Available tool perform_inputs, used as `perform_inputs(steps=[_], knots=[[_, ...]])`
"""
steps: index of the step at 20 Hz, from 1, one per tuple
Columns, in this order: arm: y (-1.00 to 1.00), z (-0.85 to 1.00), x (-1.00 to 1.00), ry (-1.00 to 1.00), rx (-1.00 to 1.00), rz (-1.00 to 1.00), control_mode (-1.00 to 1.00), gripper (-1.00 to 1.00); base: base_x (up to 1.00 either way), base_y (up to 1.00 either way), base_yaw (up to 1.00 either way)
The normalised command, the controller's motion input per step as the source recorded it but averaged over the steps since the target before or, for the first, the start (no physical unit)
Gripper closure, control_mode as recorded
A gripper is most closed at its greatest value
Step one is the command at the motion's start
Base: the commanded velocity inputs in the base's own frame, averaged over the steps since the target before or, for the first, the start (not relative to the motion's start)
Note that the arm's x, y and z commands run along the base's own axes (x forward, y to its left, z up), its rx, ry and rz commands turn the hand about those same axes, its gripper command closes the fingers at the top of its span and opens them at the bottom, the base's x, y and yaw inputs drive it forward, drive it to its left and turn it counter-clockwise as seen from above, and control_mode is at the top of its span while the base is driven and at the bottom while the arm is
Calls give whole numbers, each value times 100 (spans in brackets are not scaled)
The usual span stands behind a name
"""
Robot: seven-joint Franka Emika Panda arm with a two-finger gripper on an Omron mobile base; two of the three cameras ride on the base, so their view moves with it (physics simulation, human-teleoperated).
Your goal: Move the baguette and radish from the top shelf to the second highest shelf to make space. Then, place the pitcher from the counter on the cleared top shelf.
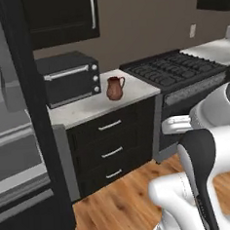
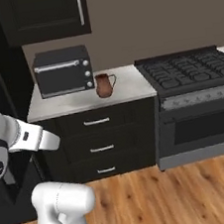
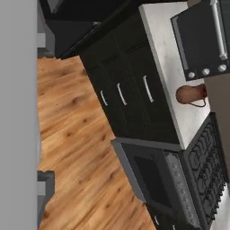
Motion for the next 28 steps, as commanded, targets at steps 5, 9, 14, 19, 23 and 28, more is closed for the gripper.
perform_inputs(steps=[5,9,14,19,23,28], knots=[[0,0,0,0,0,0,100,-100,69,-68,60],[0,0,0,0,0,0,100,-100,67,-86,52],[0,0,0,0,0,0,100,-100,60,-100,44],[0,0,0,0,0,0,100,-100,62,-85,41],[0,0,0,0,0,0,100,-100,73,-34,37],[0,0,0,0,0,0,100,-100,76,-6,33]])
